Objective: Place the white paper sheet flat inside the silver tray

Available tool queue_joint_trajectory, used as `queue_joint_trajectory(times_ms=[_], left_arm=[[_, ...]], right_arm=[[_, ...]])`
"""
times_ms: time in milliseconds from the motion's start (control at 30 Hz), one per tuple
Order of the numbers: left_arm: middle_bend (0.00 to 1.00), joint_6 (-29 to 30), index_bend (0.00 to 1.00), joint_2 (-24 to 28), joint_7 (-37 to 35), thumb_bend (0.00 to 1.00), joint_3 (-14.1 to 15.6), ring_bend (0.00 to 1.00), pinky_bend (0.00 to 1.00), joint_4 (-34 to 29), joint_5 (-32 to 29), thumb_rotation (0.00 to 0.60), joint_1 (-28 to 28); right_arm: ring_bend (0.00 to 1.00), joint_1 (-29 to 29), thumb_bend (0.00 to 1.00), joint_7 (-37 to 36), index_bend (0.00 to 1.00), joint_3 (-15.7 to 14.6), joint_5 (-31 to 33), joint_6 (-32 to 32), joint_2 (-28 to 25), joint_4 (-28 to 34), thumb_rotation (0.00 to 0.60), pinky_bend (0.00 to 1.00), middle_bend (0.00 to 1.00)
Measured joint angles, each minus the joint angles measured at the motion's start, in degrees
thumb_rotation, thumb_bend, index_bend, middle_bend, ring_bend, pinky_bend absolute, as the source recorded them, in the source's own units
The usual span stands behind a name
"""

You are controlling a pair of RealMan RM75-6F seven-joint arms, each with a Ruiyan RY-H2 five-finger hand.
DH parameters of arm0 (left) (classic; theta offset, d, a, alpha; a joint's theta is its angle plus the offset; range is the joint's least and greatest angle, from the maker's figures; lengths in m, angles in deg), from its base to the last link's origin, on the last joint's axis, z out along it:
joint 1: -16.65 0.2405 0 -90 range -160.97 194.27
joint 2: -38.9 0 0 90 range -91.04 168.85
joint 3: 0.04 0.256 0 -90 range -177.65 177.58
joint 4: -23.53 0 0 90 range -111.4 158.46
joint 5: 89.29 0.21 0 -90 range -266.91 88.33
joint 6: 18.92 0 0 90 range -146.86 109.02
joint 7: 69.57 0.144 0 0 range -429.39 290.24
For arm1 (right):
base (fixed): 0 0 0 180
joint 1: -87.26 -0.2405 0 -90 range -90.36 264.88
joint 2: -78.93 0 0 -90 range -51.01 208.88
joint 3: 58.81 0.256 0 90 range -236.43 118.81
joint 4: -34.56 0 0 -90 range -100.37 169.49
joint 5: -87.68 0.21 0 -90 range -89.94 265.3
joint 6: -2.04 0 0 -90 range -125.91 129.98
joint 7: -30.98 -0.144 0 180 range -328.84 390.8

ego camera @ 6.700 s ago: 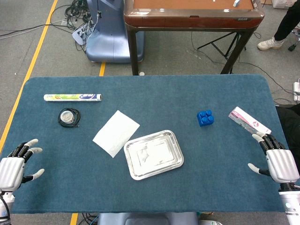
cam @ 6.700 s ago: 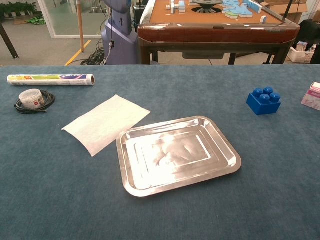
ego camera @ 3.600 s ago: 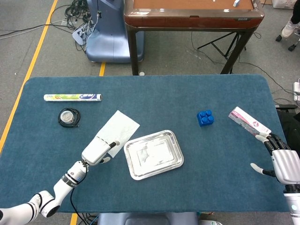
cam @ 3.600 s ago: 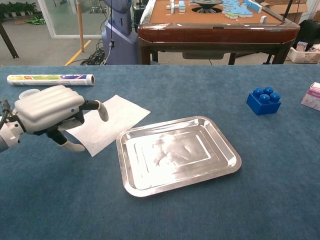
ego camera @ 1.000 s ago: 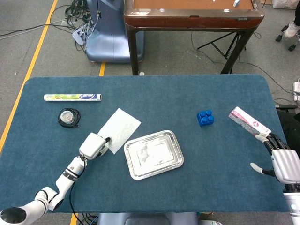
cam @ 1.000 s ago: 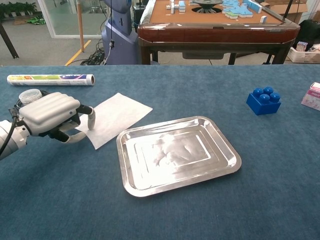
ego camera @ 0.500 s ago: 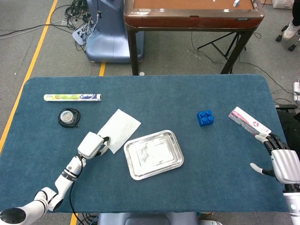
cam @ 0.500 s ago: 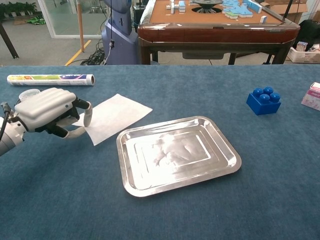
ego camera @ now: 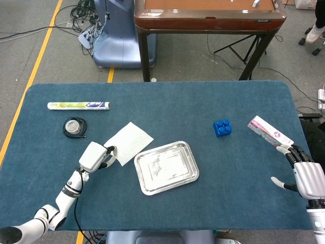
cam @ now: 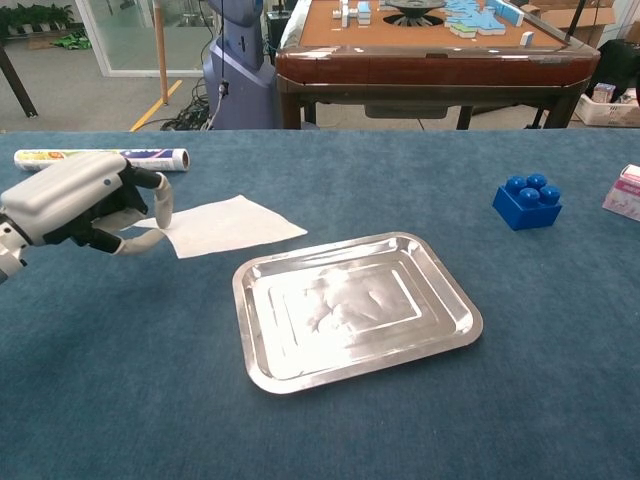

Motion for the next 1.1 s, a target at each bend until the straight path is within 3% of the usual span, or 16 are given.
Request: queue_joint_trajectory(times_ms=[300,733,1100], left_arm=[[1.00,2.7,0.67,4.5,0.6,0.40,0.5,1.00,1.00,-8.6,1.4,0.600,1.1],[1.00,5.3,0.67,9.9,9.8,0.40,3.4,1.00,1.00,-22.9,6.6,0.600,2.7],[1.00,6.8,0.67,10.8,12.1,0.42,4.6,1.00,1.00,-25.8,10.5,0.600,3.3]], right_arm=[[0.13,0.0,0.00,0.4,0.22,0.0,0.1,0.1,0.1,0.1,0.600,0.29,0.22],[0.13,0.2,0.00,-0.3,0.22,0.2,0.2,0.5,-0.2,0.1,0.600,0.29,0.22],[0.13,0.7,0.00,-1.6,0.23,0.5,0.4,1.4,-0.9,0.2,0.600,0.29,0.22]])
